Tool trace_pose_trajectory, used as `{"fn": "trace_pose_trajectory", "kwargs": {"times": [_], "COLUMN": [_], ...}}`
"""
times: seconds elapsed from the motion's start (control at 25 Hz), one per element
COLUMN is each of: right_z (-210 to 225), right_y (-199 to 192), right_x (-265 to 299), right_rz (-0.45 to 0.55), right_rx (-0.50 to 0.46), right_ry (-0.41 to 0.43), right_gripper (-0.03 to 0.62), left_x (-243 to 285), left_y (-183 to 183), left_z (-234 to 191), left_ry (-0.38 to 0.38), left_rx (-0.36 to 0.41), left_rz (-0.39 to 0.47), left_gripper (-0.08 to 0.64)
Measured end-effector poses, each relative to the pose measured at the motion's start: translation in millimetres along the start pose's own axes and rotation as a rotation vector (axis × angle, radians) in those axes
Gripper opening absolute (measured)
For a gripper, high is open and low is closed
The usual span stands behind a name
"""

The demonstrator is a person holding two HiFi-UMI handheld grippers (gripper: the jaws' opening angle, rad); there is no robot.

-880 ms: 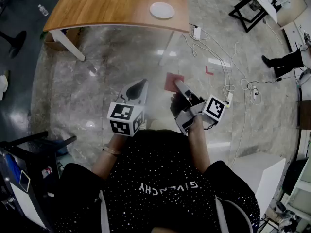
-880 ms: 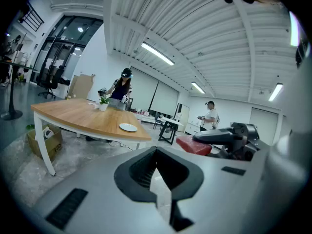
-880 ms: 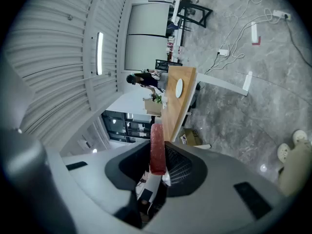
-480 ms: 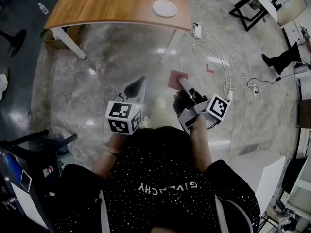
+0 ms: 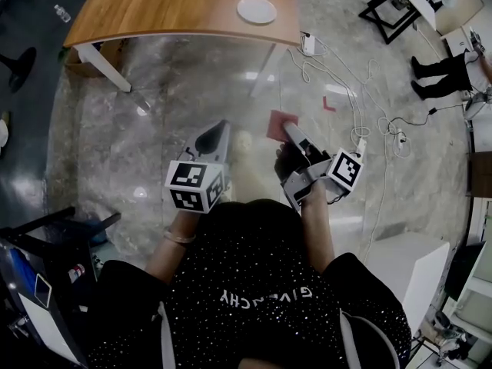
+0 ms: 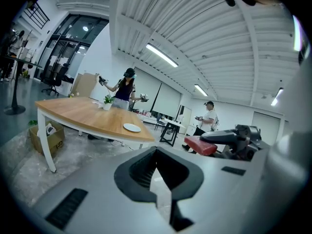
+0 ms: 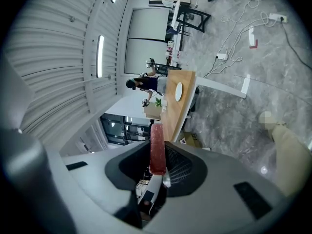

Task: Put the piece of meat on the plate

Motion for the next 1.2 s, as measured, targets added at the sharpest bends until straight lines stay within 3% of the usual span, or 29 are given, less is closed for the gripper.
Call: {"fn": "trace_pose_trajectory", "kwargs": {"times": [0.52, 0.96, 1.2], "right_z": [18.0, 15.4, 16.8], "right_y": [32.2, 121.6, 131.5], "right_x": [21.5, 90.0, 100.7], "right_rz": [-0.011, -0.026, -0.038], "right_rx": [0.024, 0.031, 0.027], "right_ry": [-0.01, -0.037, -0.006], "right_gripper": [0.1, 0.1, 0.1], "left_x": [41.9, 142.6, 154.5], "left_y": [-2.7, 48.5, 51.0], "left_z": [-7.2, -35.5, -36.6], "left_ry": [0.009, 0.017, 0.024], "left_rx": [0.001, 0.007, 0.026], "left_rz": [-0.033, -0.028, -0.02], "left_gripper": [0.009, 0.009, 0.009]}}
Point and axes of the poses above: the fingertips, and each gripper's own axes: x forward along the fingers, z to its right, y out of its top, the point moved 1 cm from there along -x, backward along the fingers, and after that the axes turned 4 degrees about -y, right-handed, at the moved point
